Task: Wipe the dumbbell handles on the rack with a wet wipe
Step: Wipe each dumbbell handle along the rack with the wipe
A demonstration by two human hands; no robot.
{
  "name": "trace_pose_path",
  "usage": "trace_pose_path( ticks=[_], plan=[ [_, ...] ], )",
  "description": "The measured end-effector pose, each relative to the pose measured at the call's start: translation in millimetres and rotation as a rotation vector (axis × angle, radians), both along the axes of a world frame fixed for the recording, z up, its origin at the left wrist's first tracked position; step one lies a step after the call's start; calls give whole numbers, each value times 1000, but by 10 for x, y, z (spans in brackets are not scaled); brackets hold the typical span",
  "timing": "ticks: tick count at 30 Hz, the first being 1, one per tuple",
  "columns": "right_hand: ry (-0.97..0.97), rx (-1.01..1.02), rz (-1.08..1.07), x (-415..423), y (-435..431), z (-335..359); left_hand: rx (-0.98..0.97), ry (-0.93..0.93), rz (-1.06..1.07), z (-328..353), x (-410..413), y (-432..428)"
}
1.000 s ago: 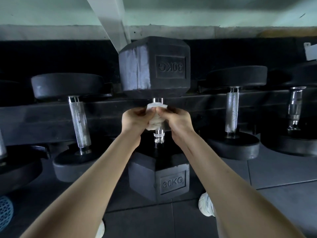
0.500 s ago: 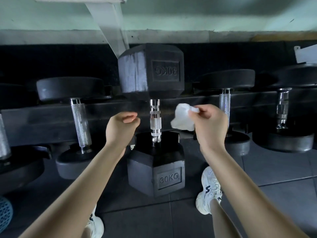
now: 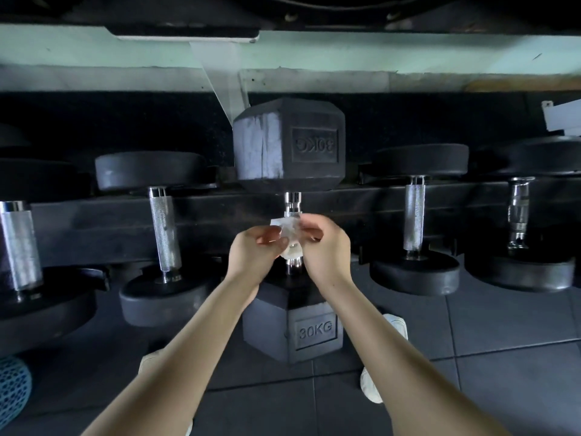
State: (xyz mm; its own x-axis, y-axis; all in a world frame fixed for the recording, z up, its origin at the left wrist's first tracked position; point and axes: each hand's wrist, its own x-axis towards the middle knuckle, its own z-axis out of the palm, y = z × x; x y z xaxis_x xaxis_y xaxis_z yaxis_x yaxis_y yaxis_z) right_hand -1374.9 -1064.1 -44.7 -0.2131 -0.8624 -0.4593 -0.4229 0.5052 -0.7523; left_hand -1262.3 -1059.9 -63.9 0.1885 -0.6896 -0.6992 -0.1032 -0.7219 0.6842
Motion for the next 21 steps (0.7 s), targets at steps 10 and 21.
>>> trace_pose_path(
  ticks=[10,21],
  plan=[
    [17,349,-205,15,-42,-267,71,66,159,-153,-176,-74],
    [-320,76,-251,16,-476,-277,22,289,324,-183,-243,-449]
  ],
)
